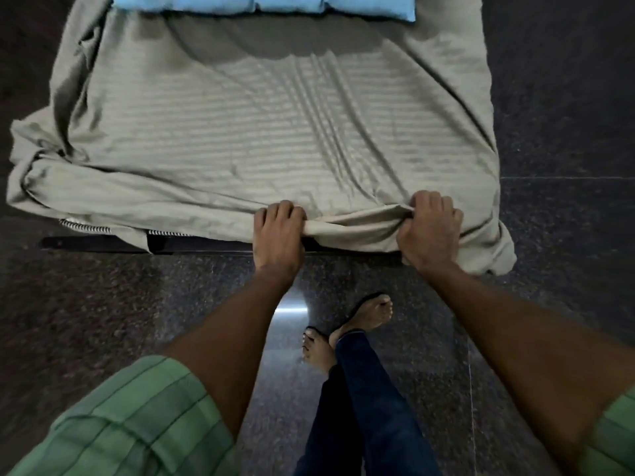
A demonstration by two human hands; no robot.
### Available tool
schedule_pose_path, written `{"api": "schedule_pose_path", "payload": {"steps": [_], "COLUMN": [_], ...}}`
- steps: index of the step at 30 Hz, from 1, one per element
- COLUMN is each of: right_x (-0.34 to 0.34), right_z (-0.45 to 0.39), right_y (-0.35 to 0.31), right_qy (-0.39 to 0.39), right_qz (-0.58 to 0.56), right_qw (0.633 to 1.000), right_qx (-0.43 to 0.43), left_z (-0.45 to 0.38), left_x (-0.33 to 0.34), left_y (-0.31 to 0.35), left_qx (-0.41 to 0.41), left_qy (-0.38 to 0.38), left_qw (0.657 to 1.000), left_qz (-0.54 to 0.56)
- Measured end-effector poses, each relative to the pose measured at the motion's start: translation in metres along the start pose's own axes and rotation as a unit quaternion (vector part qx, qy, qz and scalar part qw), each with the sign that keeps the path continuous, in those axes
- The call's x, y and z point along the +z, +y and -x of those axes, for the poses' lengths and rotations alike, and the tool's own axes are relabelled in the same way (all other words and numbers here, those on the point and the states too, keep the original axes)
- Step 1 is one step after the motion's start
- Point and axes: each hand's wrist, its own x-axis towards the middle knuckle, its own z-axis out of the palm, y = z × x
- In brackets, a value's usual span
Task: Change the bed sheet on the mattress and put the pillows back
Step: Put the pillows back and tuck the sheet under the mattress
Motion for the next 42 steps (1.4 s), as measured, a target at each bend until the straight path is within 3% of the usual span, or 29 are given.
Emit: {"api": "schedule_pose_path", "payload": {"steps": [2, 3, 6, 11, 16, 18, 20, 22, 24, 27, 30, 33, 36, 38, 42], "right_x": [0.004, 0.008, 0.026, 0.026, -0.003, -0.007, -0.004, 0.005, 0.018, 0.040, 0.065, 0.078, 0.083, 0.080, 0.067], "right_z": [0.003, 0.005, 0.013, 0.001, -0.054, -0.067, -0.066, -0.053, -0.042, -0.021, -0.003, 0.006, 0.012, 0.018, 0.032], "right_y": [-0.028, -0.044, -0.084, -0.114, -0.154, -0.168, -0.179, -0.188, -0.206, -0.245, -0.287, -0.317, -0.332, -0.343, -0.368], "right_qy": [0.039, 0.023, -0.111, -0.175, -0.389, -0.427, -0.348, -0.199, -0.109, -0.123, -0.154, -0.124, -0.107, -0.153, -0.265], "right_qz": [-0.051, -0.069, -0.031, 0.028, 0.113, 0.143, 0.116, 0.000, -0.099, -0.135, -0.057, -0.019, -0.046, -0.002, 0.125], "right_qw": [0.992, 0.983, 0.947, 0.941, 0.872, 0.850, 0.886, 0.938, 0.953, 0.937, 0.933, 0.949, 0.958, 0.949, 0.899], "right_qx": [-0.108, -0.170, -0.301, -0.289, -0.275, -0.273, -0.285, -0.282, -0.264, -0.299, -0.320, -0.290, -0.261, -0.276, -0.325], "left_z": [-0.009, -0.012, -0.013, -0.016, -0.029, -0.030, -0.029, -0.028, -0.029, -0.031, -0.026, -0.016, -0.010, -0.004, 0.022], "left_x": [-0.006, -0.011, -0.019, -0.017, -0.015, -0.020, -0.023, -0.021, -0.016, -0.008, -0.002, 0.007, 0.005, -0.003, -0.011], "left_y": [-0.003, -0.004, -0.007, -0.023, -0.040, -0.051, -0.069, -0.091, -0.120, -0.164, -0.211, -0.245, -0.256, -0.255, -0.267], "left_qx": [-0.021, -0.041, -0.093, -0.029, 0.058, 0.099, 0.091, 0.035, -0.027, -0.063, -0.033, 0.031, 0.013, 0.002, 0.122], "left_qy": [-0.013, -0.023, -0.068, -0.154, -0.264, -0.243, -0.178, -0.094, -0.026, 0.019, 0.039, 0.007, -0.051, -0.107, -0.232], "left_qw": [0.999, 0.997, 0.987, 0.981, 0.956, 0.960, 0.974, 0.985, 0.988, 0.992, 0.994, 0.997, 0.996, 0.992, 0.965], "left_qz": [0.031, 0.064, 0.109, 0.115, 0.118, 0.096, 0.106, 0.142, 0.149, 0.106, 0.097, 0.068, 0.070, 0.073, 0.031]}}
